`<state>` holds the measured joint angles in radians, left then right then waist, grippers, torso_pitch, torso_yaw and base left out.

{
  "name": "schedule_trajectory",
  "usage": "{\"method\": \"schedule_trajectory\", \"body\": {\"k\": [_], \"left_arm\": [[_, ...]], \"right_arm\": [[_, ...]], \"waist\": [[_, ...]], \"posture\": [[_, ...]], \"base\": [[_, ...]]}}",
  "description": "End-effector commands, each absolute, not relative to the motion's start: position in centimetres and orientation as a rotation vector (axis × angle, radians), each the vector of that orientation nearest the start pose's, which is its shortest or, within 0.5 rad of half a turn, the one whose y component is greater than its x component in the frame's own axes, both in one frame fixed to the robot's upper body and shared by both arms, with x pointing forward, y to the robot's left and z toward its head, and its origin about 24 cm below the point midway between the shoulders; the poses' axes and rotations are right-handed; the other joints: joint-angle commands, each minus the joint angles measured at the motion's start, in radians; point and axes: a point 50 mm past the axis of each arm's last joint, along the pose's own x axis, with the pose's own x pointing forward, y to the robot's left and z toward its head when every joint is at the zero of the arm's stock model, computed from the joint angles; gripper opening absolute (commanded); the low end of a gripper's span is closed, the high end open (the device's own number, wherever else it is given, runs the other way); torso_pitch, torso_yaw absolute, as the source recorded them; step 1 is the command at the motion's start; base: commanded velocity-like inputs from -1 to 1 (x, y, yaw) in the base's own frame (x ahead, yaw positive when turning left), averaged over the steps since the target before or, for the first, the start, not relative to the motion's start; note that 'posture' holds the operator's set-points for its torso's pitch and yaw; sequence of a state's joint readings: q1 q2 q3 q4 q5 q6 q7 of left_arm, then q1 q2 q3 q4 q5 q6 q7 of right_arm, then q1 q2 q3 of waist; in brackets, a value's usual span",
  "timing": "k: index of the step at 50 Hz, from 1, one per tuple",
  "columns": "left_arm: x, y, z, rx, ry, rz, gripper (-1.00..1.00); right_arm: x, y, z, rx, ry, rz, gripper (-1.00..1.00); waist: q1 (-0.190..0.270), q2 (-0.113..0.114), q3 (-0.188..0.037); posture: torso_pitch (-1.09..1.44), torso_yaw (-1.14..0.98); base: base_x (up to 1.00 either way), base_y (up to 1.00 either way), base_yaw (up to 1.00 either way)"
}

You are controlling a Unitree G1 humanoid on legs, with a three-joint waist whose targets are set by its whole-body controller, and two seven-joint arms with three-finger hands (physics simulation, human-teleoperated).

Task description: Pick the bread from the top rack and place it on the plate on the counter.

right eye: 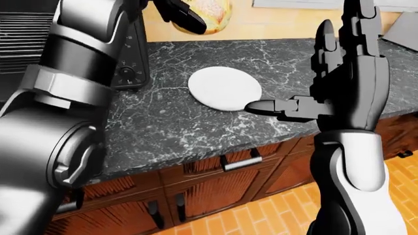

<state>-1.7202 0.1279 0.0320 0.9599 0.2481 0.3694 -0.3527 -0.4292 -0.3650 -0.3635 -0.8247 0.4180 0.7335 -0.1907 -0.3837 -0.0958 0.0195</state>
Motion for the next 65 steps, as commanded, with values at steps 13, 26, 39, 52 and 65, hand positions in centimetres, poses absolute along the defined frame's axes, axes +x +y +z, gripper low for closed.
{"method": "schedule_trajectory", "body": {"k": [13,26,39,52,65], "left_arm": [[40.1,4.3,37.4,0.439,-0.355,-0.392,-1.0],[41.5,5.6,34.2,0.402,-0.285,-0.361,-1.0],[42.3,7.0,31.7,0.364,-0.244,-0.309,-1.0],[42.7,8.1,30.5,0.302,-0.265,-0.203,-1.0],[43.0,8.2,28.7,0.275,-0.223,-0.167,-1.0]], "right_arm": [[22.0,-20.4,27.8,-0.025,-0.634,-0.131,1.0],[21.9,-20.4,27.7,-0.025,-0.631,-0.129,1.0],[22.1,-20.4,27.6,-0.027,-0.627,-0.129,1.0],[22.4,-20.4,27.6,-0.032,-0.626,-0.129,1.0],[22.5,-20.4,27.5,-0.036,-0.624,-0.131,1.0]], "waist": [[-0.068,-0.002,-0.041],[-0.132,-0.001,-0.055],[-0.168,0.007,-0.066],[-0.184,0.013,-0.074],[-0.192,0.018,-0.079]], "posture": [[0.0,-0.49],[0.0,-0.54],[0.0,-0.54],[0.0,-0.54],[0.0,-0.54]], "base": [[0.0,0.0,0.0],[0.0,0.0,0.0],[0.0,0.0,0.0],[0.0,0.0,0.0],[0.0,0.0,0.0]]}}
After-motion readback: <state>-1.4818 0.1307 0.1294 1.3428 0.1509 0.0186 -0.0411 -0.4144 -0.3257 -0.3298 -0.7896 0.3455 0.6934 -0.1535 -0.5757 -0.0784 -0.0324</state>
